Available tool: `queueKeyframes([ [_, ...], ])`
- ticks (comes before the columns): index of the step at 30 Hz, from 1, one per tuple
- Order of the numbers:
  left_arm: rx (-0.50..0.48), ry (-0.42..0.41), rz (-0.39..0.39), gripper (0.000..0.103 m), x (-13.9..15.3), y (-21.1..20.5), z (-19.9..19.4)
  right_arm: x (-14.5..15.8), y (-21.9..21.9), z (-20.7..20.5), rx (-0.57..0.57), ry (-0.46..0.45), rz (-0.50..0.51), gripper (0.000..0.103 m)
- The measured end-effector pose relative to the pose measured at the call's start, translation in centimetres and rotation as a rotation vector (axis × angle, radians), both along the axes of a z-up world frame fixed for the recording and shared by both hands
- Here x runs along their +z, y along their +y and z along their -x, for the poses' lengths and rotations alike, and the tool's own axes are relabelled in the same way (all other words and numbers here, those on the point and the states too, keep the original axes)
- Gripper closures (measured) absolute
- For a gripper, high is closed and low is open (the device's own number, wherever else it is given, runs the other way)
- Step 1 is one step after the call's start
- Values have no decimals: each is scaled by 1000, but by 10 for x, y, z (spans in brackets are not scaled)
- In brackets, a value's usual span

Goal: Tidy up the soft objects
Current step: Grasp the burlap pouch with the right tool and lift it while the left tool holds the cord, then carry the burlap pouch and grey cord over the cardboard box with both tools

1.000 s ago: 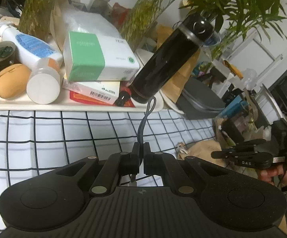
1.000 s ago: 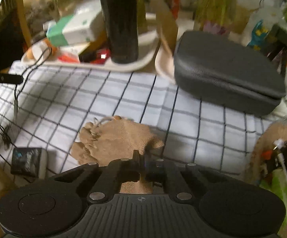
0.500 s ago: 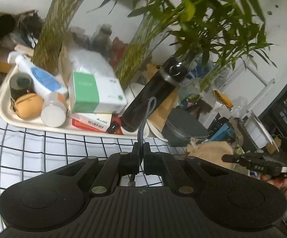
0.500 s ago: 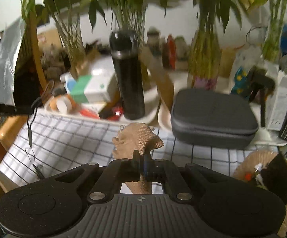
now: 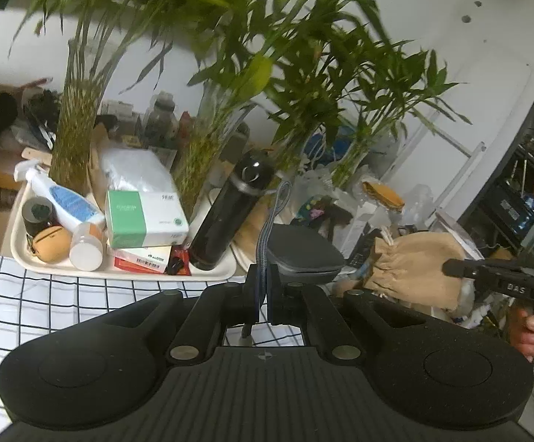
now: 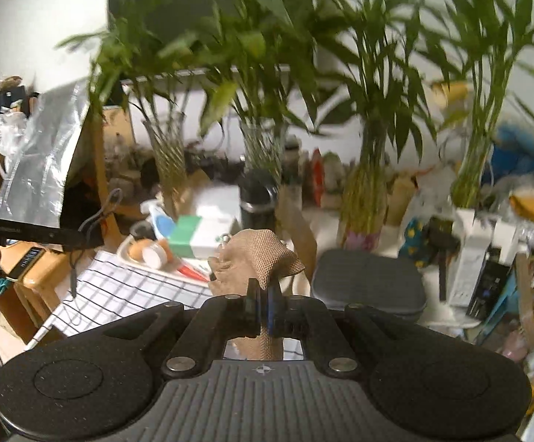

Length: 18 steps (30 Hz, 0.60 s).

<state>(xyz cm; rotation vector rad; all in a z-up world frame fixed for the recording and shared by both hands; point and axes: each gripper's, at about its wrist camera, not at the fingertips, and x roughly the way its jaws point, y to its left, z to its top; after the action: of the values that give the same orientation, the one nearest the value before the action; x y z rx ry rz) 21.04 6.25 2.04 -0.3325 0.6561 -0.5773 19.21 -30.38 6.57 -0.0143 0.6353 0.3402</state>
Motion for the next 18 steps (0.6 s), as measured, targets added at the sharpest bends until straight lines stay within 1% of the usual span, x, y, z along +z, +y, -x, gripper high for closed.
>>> queueKeyframes([
  [4, -4, -23, -31, 100, 23, -4, 23, 26, 5, 25, 22, -41, 9, 97],
  [7, -6, -36, -63, 100, 33, -7, 39, 37, 7, 41, 36, -63, 12, 97],
  [13, -7, -31, -70, 100, 40, -6, 69, 39, 14, 70, 76, -70, 13, 97],
  [18, -21, -32, -80, 100, 38, -11, 92, 32, 21, 90, 101, -64, 24, 97],
])
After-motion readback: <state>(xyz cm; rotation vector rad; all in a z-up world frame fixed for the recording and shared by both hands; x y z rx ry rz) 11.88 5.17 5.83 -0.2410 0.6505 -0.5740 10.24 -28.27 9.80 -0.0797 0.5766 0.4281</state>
